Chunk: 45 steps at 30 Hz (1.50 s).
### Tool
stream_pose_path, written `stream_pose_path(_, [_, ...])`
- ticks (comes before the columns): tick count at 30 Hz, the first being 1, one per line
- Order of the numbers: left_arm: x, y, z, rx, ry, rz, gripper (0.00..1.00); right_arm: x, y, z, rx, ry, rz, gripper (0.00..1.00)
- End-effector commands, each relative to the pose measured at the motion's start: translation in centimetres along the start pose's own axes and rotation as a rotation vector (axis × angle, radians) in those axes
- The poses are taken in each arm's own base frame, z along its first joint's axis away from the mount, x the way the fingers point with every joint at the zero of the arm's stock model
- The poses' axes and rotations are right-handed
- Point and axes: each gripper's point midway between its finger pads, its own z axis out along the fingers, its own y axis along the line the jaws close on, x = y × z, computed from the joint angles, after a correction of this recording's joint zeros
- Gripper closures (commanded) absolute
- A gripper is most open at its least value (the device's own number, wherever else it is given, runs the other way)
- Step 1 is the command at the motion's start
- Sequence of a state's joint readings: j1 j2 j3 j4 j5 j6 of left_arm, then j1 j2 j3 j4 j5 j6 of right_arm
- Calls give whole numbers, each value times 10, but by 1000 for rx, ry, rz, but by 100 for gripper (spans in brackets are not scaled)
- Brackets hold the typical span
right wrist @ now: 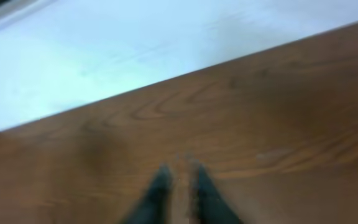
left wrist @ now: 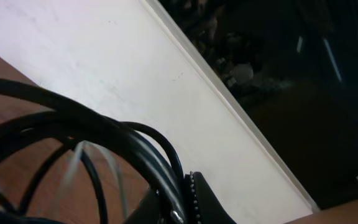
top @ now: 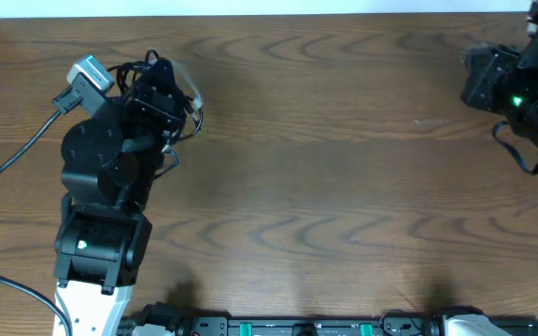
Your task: Untangle cables
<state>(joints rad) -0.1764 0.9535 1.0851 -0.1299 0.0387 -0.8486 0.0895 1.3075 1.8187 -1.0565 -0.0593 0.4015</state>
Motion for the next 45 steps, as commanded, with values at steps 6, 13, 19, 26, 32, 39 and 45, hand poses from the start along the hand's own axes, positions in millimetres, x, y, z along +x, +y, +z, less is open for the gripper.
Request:
stream_pose_path(6, [8,-53,-13,249,97,42,92,17,49,-11,-277,89,-116,34])
stream_pose_path(13, [49,-90,-21,477,360,29,92,55,89,-19,-472,222,-248,34])
stream_pose_path(19, [83,-85,-5,492,497,26,91,98,132,-13,-593,352,-353,35])
stream_pose_path(26, [108,-111,-1,580,542,43,91,133,164,0,-658,452,-410,38])
stream_pose_path(32, [102,-125,-2,610,532,50,91,147,183,3,-699,479,-440,43])
stream_pose_path(39, [89,-144,-10,654,501,63,91,153,196,-1,-727,472,-466,59])
stream_pose_path(45, [88,-145,-10,656,500,63,91,153,193,2,-704,463,-472,64])
